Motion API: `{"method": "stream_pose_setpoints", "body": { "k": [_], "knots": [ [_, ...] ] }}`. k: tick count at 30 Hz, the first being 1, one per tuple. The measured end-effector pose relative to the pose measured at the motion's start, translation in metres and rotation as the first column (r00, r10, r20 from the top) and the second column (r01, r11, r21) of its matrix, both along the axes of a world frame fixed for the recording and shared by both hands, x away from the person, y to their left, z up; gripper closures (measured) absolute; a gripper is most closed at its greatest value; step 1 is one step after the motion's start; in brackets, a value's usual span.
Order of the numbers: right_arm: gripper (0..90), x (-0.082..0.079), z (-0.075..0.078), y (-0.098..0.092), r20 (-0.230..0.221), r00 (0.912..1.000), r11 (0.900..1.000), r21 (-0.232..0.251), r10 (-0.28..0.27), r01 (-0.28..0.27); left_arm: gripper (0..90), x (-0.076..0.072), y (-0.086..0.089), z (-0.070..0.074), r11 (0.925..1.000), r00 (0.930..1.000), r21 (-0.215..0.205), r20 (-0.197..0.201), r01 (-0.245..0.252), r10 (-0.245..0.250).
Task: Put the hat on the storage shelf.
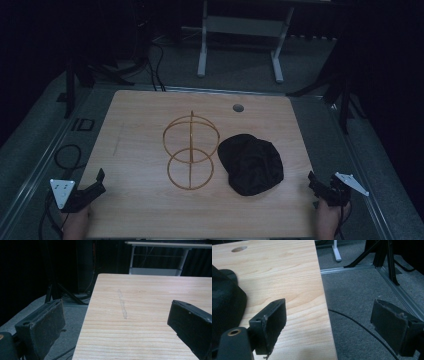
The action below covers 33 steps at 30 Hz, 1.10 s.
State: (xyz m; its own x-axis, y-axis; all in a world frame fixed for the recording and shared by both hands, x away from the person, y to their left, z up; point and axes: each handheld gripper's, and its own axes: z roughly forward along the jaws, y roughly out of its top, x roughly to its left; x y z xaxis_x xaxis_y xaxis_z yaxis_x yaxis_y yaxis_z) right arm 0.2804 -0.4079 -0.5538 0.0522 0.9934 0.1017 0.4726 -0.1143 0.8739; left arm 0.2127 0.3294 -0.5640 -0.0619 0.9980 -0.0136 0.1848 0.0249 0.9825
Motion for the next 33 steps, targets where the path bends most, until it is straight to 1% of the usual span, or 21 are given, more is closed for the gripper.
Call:
{"method": "stream_pose_setpoints", "body": {
  "k": [3,6,9,11,13,14,16,17,19,21,23,25,27,29,32,33],
  "knots": [
    [13.1,0.0,0.0,0.0,0.0,1.0,1.0,-0.002,-0.007,0.007,1.8,0.0,0.0,0.0,1.0,1.0,0.0,0.001,0.0,0.0],
    [13.2,0.0,0.0,-0.001,-0.001,0.9999,1.0,0.012,-0.011,0.011,1.8,0.0,0.0,0.0,0.9997,0.9997,-0.01,0.006,0.022,-0.022],
    [13.2,0.0,0.0,-0.001,-0.001,0.9999,1.0,0.015,-0.012,0.012,1.8,0.0,-0.001,0.0,0.9998,0.9998,0.007,-0.001,0.019,-0.019],
    [13.8,0.0,0.0,-0.001,-0.005,1.0,1.0,0.014,0.003,-0.003,1.8,0.001,-0.002,0.0,0.9996,0.9998,0.017,-0.008,0.021,-0.021],
    [13.8,0.0,0.0,0.0,-0.016,0.9997,1.0,0.021,0.019,-0.019,1.8,0.0,-0.003,0.0,0.9996,0.9997,0.018,-0.004,0.023,-0.023],
    [13.8,0.0,0.001,-0.001,-0.029,0.9992,0.998,0.048,0.029,-0.028,1.8,0.0,-0.003,0.0,0.9996,0.9997,0.017,-0.004,0.022,-0.022],
    [13.8,-0.002,0.005,-0.001,-0.022,0.9981,0.991,0.119,0.057,-0.054,1.8,0.0,-0.003,0.0,0.9996,0.9998,0.021,-0.006,0.018,-0.018],
    [13.8,-0.003,0.007,0.0,-0.02,0.9978,0.991,0.123,0.063,-0.06,1.8,-0.001,-0.004,0.0,0.9996,0.9998,0.022,-0.006,0.018,-0.017],
    [13.7,-0.004,0.014,0.004,-0.002,0.9962,0.99,0.109,0.087,-0.086,1.8,-0.001,-0.005,0.0,0.9995,0.9999,0.03,0.003,0.014,-0.014],
    [13.7,-0.005,0.02,0.009,0.004,0.9948,0.992,0.078,0.102,-0.102,1.8,-0.001,-0.006,0.0,0.9994,0.9999,0.032,-0.001,0.014,-0.014],
    [13.7,-0.005,0.026,0.014,0.024,0.9906,0.987,0.08,0.135,-0.136,1.8,-0.001,-0.006,0.0,0.9995,0.9999,0.029,0.0,0.016,-0.016],
    [13.7,-0.005,0.032,0.02,0.018,0.9867,0.984,0.075,0.161,-0.162,1.8,-0.001,-0.005,0.0,0.9995,0.9999,0.026,-0.001,0.016,-0.016],
    [13.8,-0.005,0.038,0.028,0.03,0.9785,0.976,0.067,0.204,-0.205,1.8,-0.001,-0.005,0.0,0.9996,0.9999,0.024,-0.002,0.016,-0.016],
    [13.8,-0.005,0.044,0.037,0.032,0.9678,0.967,0.053,0.25,-0.251,1.8,-0.001,-0.005,0.0,0.9996,0.9998,0.022,-0.004,0.017,-0.017],
    [13.7,-0.005,0.053,0.049,0.049,0.951,0.95,0.061,0.305,-0.308,1.8,-0.001,-0.005,0.0,0.9997,0.9999,0.02,-0.005,0.016,-0.016],
    [13.6,-0.005,0.055,0.053,0.058,0.944,0.942,0.069,0.325,-0.328,1.8,-0.001,-0.005,0.0,0.9997,0.9999,0.019,-0.006,0.015,-0.015]
  ]
}}
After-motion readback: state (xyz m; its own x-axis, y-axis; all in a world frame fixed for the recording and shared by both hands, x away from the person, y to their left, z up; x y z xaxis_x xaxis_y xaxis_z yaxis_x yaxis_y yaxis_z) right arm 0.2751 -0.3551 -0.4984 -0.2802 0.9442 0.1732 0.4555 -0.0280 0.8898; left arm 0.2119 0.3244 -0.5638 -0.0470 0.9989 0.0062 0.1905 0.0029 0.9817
